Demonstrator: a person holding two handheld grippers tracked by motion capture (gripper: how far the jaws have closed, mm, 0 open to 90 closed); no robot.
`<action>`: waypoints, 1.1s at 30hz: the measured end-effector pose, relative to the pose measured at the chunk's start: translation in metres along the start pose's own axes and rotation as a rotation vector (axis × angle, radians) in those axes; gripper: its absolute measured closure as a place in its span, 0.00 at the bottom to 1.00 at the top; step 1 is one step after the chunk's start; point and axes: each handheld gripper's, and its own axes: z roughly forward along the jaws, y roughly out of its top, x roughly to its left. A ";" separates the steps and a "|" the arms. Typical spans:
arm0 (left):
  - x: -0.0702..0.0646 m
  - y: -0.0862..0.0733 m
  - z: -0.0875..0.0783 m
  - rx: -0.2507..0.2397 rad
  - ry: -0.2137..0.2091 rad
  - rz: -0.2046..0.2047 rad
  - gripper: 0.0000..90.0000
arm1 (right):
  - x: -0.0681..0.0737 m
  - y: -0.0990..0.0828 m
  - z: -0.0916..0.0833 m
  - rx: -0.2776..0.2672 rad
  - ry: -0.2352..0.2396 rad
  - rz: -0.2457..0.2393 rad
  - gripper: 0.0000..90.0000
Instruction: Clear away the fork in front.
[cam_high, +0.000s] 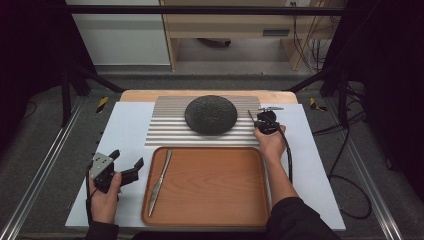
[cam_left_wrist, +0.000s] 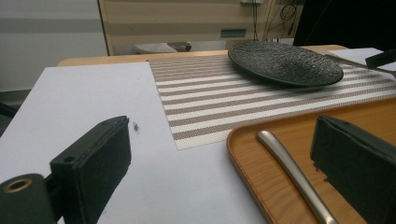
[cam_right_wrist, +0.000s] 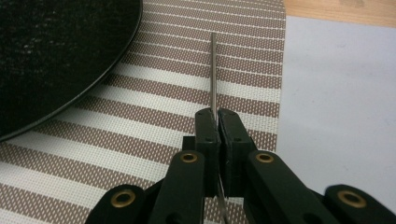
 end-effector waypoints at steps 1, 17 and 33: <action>0.000 0.000 0.000 -0.001 0.000 0.001 0.06 | 0.000 0.000 0.000 0.002 0.001 -0.009 0.97; 0.000 0.000 0.000 0.000 0.000 0.001 0.06 | -0.001 -0.002 -0.003 0.016 0.030 -0.011 0.97; -0.001 0.000 0.000 -0.004 0.001 0.006 0.06 | 0.004 -0.006 0.004 0.011 0.015 -0.017 0.97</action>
